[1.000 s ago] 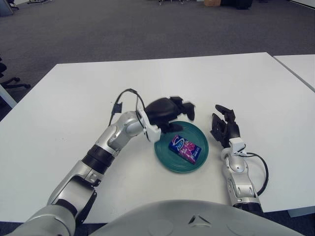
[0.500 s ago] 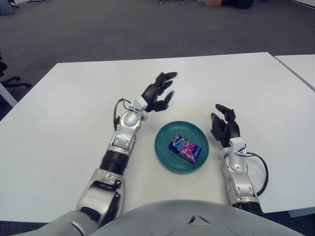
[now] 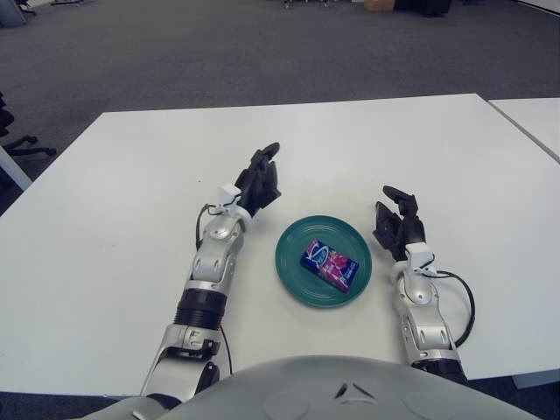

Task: Put the gum into the plate.

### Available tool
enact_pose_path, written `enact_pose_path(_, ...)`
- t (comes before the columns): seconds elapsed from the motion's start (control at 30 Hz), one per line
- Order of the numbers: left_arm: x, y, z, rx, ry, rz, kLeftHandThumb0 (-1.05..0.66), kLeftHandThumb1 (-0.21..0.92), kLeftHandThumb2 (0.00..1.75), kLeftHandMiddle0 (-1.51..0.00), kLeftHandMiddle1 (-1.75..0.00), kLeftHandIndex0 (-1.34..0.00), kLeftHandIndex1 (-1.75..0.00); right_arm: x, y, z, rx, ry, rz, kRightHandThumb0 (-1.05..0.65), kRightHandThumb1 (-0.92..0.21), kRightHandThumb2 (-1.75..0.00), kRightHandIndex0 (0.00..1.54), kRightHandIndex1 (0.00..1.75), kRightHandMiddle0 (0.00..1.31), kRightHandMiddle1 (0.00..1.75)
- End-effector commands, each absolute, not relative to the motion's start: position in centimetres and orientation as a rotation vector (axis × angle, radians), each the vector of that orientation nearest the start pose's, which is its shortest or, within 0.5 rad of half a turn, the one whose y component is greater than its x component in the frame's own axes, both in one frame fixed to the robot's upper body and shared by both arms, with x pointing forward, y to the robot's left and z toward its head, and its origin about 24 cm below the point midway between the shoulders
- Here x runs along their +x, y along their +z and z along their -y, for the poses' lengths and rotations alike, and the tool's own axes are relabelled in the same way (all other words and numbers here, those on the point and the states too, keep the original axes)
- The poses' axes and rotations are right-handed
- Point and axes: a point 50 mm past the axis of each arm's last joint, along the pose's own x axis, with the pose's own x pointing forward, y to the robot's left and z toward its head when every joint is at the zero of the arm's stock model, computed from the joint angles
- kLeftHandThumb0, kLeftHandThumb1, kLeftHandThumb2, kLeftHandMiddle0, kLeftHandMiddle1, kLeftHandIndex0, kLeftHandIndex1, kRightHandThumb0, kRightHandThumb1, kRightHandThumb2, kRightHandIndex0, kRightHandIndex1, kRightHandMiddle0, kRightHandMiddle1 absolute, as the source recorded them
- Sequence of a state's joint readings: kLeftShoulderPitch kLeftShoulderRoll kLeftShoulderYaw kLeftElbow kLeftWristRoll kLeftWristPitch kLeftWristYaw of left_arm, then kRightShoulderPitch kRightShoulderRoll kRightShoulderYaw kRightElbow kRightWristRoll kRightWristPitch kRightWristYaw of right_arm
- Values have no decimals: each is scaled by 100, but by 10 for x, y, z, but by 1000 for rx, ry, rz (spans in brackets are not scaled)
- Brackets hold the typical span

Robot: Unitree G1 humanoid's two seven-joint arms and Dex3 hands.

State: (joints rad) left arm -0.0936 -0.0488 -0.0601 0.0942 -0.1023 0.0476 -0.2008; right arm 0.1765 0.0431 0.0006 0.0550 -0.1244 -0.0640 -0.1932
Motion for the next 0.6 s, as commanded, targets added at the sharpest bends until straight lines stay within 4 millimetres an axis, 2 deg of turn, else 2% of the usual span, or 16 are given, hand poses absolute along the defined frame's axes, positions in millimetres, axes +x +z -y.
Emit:
enact_pose_path(0.0, 253, 24, -107, -147, -266, -90, -105, 92, 94, -3, 0, 0, -15, 190, -35, 166, -94, -241, -362, -60, -92, -75, 53, 6, 0, 83)
enact_pose_path(0.13, 239, 7, -121, -120, -189, -111, -104, 92, 94, -2, 0, 0, -14, 189, -36, 167, -93, -243, -361, -59, -92, -76, 52, 5, 0, 85)
enact_pose_path(0.23, 232, -2, -126, -75, -139, -101, -104, 92, 94, -3, 0, 0, -20, 188, -36, 168, -89, -240, -359, -59, -92, -76, 52, 5, 0, 87)
enact_pose_path(0.4, 228, -12, -132, -12, -115, -64, -99, 92, 94, -16, -4, 0, -54, 186, -37, 171, -84, -232, -353, -59, -92, -75, 55, 7, 0, 90)
enact_pose_path(0.47, 228, -20, -140, 11, -116, -64, -98, 92, 94, -20, -5, 0, -63, 185, -38, 171, -85, -231, -353, -60, -92, -75, 55, 7, 0, 91)
enact_pose_path(0.57, 219, -20, -148, 50, -117, -22, -96, 92, 93, -27, -7, 0, -77, 184, -38, 173, -86, -233, -353, -60, -92, -74, 56, 8, 0, 92)
